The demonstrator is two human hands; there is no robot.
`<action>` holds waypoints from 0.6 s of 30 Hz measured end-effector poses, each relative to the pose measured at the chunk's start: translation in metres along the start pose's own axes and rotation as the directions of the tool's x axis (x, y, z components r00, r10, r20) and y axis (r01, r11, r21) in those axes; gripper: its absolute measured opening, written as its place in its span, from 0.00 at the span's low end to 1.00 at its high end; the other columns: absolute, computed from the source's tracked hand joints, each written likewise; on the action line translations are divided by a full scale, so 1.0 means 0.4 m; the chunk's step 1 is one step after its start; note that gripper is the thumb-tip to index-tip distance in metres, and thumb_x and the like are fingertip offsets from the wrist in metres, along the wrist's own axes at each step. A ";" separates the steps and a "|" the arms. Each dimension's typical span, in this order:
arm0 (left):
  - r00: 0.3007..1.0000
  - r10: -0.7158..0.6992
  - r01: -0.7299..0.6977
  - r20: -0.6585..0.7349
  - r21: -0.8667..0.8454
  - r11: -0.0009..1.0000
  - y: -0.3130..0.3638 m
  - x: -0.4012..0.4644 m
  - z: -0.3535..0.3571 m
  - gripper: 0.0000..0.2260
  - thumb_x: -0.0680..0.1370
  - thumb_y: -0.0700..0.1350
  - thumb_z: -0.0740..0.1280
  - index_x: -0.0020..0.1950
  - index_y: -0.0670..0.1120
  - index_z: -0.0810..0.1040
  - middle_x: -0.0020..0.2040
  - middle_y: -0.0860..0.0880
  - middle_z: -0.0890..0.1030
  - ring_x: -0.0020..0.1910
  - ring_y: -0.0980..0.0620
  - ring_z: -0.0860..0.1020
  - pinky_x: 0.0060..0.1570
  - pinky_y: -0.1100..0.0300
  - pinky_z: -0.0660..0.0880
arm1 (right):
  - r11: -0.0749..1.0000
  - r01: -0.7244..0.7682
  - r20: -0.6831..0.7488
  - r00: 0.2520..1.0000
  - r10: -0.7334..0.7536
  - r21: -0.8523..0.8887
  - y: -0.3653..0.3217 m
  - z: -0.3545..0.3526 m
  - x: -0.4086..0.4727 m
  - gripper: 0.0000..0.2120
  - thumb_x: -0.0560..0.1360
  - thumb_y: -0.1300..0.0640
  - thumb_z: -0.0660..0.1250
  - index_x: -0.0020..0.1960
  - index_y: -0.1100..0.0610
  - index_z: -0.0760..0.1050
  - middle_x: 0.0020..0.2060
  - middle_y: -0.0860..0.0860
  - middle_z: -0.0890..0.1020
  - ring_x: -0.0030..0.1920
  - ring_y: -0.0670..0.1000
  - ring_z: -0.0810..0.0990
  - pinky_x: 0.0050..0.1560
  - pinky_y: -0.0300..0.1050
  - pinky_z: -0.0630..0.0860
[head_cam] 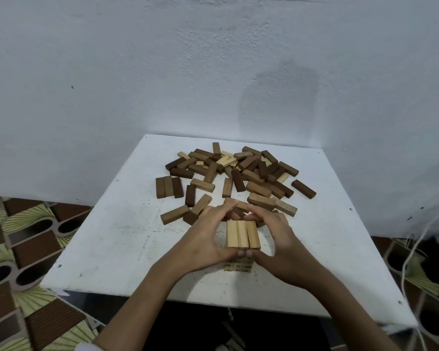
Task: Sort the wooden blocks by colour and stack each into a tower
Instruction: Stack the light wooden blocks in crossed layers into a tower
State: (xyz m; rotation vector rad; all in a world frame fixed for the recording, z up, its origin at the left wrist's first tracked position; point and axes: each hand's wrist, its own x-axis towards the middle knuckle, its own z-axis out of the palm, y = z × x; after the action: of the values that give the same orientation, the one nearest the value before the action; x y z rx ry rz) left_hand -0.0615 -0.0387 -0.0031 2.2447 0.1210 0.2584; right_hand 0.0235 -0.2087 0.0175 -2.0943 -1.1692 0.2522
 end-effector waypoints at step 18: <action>0.998 -0.043 0.047 0.051 -0.064 0.997 0.000 0.001 -0.006 0.41 0.67 0.50 0.77 0.74 0.59 0.57 0.63 0.57 0.71 0.64 0.61 0.67 0.64 0.58 0.68 | 0.995 -0.071 0.063 0.996 0.068 0.063 -0.006 -0.005 0.015 0.37 0.70 0.59 0.72 0.58 0.24 0.56 0.53 0.25 0.64 0.59 0.37 0.65 0.63 0.44 0.66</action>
State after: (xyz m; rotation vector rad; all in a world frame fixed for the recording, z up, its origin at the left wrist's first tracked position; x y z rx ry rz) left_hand -0.0616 -0.0367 -0.0015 2.1793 0.1348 0.1800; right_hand 0.0260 -0.2041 0.0215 -2.0855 -1.1099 0.3844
